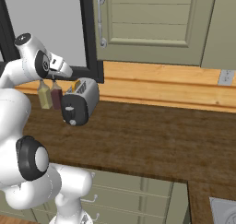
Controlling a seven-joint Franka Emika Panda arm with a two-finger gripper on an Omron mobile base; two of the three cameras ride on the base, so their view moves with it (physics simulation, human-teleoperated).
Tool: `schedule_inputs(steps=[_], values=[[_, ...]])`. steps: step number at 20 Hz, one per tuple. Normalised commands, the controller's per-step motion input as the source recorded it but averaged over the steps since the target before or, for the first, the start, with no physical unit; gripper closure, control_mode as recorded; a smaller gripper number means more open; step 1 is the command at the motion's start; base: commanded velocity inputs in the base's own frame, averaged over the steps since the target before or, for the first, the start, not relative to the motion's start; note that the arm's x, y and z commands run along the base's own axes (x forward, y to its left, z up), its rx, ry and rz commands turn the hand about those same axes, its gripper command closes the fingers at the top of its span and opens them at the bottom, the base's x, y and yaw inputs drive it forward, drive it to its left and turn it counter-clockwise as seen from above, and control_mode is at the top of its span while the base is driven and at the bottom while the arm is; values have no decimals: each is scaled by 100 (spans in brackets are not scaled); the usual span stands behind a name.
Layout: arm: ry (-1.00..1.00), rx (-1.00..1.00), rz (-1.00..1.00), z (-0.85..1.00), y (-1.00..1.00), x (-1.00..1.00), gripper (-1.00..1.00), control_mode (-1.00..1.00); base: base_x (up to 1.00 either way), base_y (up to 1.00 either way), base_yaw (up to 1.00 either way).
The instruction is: Start the toaster. Once the lever pops up, take the bread to the plate on the dining counter.
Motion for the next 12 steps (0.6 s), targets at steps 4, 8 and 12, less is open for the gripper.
schedule_inputs(steps=[4, 8, 12], values=[[0, 0, 0, 0, 0, 0, -100, -100, 0, 0, 0], [0, 0, 0, 0, 0, 0, -100, -100, 0, 0, 0], [0, 0, 0, 0, 0, 0, -100, -100, 0, 0, 0]])
